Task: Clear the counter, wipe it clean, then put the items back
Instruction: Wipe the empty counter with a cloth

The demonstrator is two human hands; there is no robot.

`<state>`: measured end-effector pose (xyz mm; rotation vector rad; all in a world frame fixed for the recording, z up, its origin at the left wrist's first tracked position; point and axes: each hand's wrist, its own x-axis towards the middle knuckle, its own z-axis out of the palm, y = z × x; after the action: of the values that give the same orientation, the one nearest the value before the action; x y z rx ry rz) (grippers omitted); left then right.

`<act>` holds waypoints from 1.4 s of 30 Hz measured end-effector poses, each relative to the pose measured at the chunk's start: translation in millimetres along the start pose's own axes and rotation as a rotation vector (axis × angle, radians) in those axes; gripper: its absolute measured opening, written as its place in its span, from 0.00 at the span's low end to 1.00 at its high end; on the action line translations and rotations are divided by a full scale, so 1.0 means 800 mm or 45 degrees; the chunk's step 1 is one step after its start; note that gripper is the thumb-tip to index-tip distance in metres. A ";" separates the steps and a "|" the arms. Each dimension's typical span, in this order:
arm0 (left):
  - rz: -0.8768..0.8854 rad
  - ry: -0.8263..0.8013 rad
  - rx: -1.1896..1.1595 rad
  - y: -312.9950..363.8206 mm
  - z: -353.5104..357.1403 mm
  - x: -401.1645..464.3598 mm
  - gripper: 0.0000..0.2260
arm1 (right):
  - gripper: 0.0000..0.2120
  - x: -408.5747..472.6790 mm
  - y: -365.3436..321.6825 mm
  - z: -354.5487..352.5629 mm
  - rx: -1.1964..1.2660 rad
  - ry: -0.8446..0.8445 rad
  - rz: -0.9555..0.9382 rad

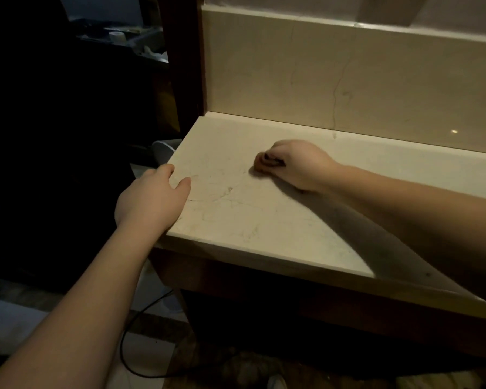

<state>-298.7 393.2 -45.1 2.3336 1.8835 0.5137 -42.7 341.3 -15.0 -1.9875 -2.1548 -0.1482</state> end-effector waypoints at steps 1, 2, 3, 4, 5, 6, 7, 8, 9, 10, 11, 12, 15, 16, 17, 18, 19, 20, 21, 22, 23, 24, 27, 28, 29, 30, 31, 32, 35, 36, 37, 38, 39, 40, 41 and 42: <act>0.002 -0.006 0.000 0.000 0.000 0.001 0.25 | 0.19 -0.021 -0.020 -0.001 0.073 -0.009 -0.119; 0.004 -0.009 0.000 -0.001 0.000 0.001 0.25 | 0.18 -0.045 -0.037 -0.005 0.156 -0.037 -0.244; 0.006 -0.006 0.001 -0.001 0.000 0.001 0.24 | 0.17 -0.067 -0.051 -0.009 0.216 -0.075 -0.362; 0.010 -0.001 0.004 -0.001 0.001 0.000 0.24 | 0.16 -0.082 -0.056 -0.011 0.240 -0.099 -0.444; 0.016 0.003 0.004 0.000 0.001 0.000 0.24 | 0.16 -0.088 -0.054 -0.014 0.244 -0.120 -0.465; 0.022 0.003 0.001 0.000 0.000 -0.001 0.24 | 0.15 -0.084 -0.048 -0.013 0.222 -0.113 -0.425; 0.026 0.000 -0.005 -0.001 0.000 0.000 0.24 | 0.15 -0.072 -0.039 -0.013 0.189 -0.088 -0.331; 0.030 -0.005 -0.008 -0.001 -0.001 0.000 0.24 | 0.16 -0.054 -0.026 -0.011 0.143 -0.055 -0.203; 0.034 -0.011 -0.011 -0.002 -0.001 0.000 0.24 | 0.17 -0.037 -0.014 -0.010 0.082 -0.037 -0.078; 0.036 -0.014 -0.014 -0.003 -0.001 0.000 0.24 | 0.18 -0.024 -0.007 -0.008 0.046 -0.020 0.018; 0.036 -0.014 -0.016 -0.003 0.000 0.000 0.24 | 0.18 -0.015 -0.005 -0.003 0.023 -0.011 0.068; 0.034 -0.013 -0.016 -0.002 0.000 0.000 0.24 | 0.17 -0.015 -0.012 0.000 0.025 0.010 0.069; 0.034 -0.015 -0.010 -0.002 0.003 0.000 0.24 | 0.17 -0.058 -0.056 0.000 0.129 0.043 -0.150; 0.037 -0.013 -0.012 -0.003 0.003 0.000 0.24 | 0.17 -0.077 -0.072 -0.004 0.171 0.020 -0.248; 0.041 -0.011 -0.015 -0.004 0.004 0.001 0.24 | 0.16 -0.094 -0.082 -0.007 0.195 -0.013 -0.320; 0.046 -0.013 -0.016 -0.005 0.004 0.002 0.24 | 0.15 -0.105 -0.087 -0.009 0.204 -0.031 -0.365; 0.050 -0.018 -0.016 -0.005 0.005 0.002 0.24 | 0.14 -0.110 -0.086 -0.011 0.202 -0.053 -0.376; 0.051 -0.024 -0.012 -0.005 0.004 0.002 0.24 | 0.15 -0.110 -0.083 -0.013 0.195 -0.077 -0.361; 0.050 -0.027 -0.004 -0.004 0.004 0.002 0.24 | 0.15 -0.104 -0.078 -0.013 0.184 -0.078 -0.322; 0.045 -0.028 0.008 -0.004 0.003 0.002 0.24 | 0.17 -0.092 -0.069 -0.012 0.158 -0.047 -0.255; 0.040 -0.029 0.020 -0.002 0.002 0.001 0.24 | 0.18 -0.076 -0.055 -0.011 0.117 -0.002 -0.155; 0.033 -0.032 0.027 -0.001 0.001 0.000 0.24 | 0.18 -0.061 -0.039 -0.011 0.062 0.016 -0.025; 0.037 -0.040 0.017 -0.002 0.000 -0.001 0.24 | 0.20 -0.034 -0.010 -0.011 -0.048 -0.020 0.179; 0.042 -0.044 0.013 -0.002 0.000 -0.001 0.24 | 0.20 -0.036 -0.015 -0.010 -0.022 -0.018 0.166; 0.046 -0.046 0.010 -0.003 -0.001 0.000 0.24 | 0.20 -0.045 -0.026 -0.009 0.020 -0.012 0.122; 0.043 -0.051 0.010 -0.003 -0.002 0.001 0.24 | 0.18 -0.060 -0.039 -0.008 0.069 0.020 0.023; 0.036 -0.053 0.009 -0.002 -0.002 0.002 0.24 | 0.16 -0.079 -0.054 -0.008 0.122 0.049 -0.103; 0.028 -0.054 0.009 -0.001 -0.002 0.002 0.24 | 0.14 -0.098 -0.067 -0.010 0.164 0.031 -0.213; 0.007 -0.028 0.011 0.001 -0.001 0.000 0.24 | 0.13 -0.130 -0.077 -0.016 0.186 -0.034 -0.410; 0.001 -0.015 0.010 0.002 -0.001 0.000 0.24 | 0.13 -0.128 -0.073 -0.017 0.164 -0.045 -0.412; -0.002 -0.004 0.012 0.003 -0.001 -0.002 0.24 | 0.15 -0.120 -0.064 -0.017 0.137 -0.045 -0.371; -0.001 0.003 0.020 0.005 -0.002 -0.003 0.24 | 0.17 -0.106 -0.051 -0.018 0.095 -0.037 -0.276; 0.006 0.010 0.034 0.006 -0.002 -0.005 0.24 | 0.19 -0.089 -0.031 -0.020 0.044 -0.028 -0.143; 0.015 0.022 0.047 0.008 -0.003 -0.006 0.24 | 0.20 -0.073 -0.008 -0.023 -0.010 -0.047 -0.002; 0.022 0.038 0.058 0.009 -0.005 -0.008 0.23 | 0.20 -0.058 0.015 -0.025 -0.049 -0.080 0.119; 0.028 0.058 0.066 0.010 -0.006 -0.009 0.23 | 0.19 -0.047 0.031 -0.026 -0.074 -0.102 0.193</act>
<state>-294.5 383.5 -39.5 2.3973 1.9155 0.5309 -13.5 302.8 -4.7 -2.2156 -2.0583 -0.1113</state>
